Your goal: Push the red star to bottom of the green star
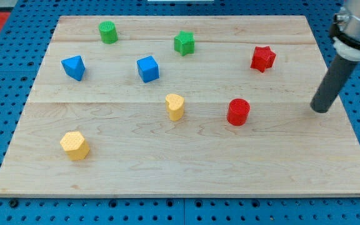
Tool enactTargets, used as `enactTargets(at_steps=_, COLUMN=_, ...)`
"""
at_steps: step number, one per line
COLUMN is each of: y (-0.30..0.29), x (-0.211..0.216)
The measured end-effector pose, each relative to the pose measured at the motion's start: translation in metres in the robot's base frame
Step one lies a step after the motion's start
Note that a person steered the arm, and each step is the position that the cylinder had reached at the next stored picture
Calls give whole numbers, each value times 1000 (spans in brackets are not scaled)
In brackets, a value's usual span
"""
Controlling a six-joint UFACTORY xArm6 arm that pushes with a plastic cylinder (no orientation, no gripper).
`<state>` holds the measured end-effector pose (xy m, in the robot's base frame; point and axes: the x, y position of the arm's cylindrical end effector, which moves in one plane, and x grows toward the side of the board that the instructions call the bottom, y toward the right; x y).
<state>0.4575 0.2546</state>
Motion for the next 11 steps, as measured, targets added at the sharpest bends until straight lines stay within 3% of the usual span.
enactTargets(at_steps=2, y=-12, x=-96)
enactTargets(at_steps=4, y=-81, x=-151)
enactTargets(at_steps=5, y=-126, x=-162)
enactTargets(at_steps=7, y=-98, x=-141)
enactTargets(at_steps=9, y=-111, x=-130)
enactTargets(at_steps=11, y=-182, x=-149)
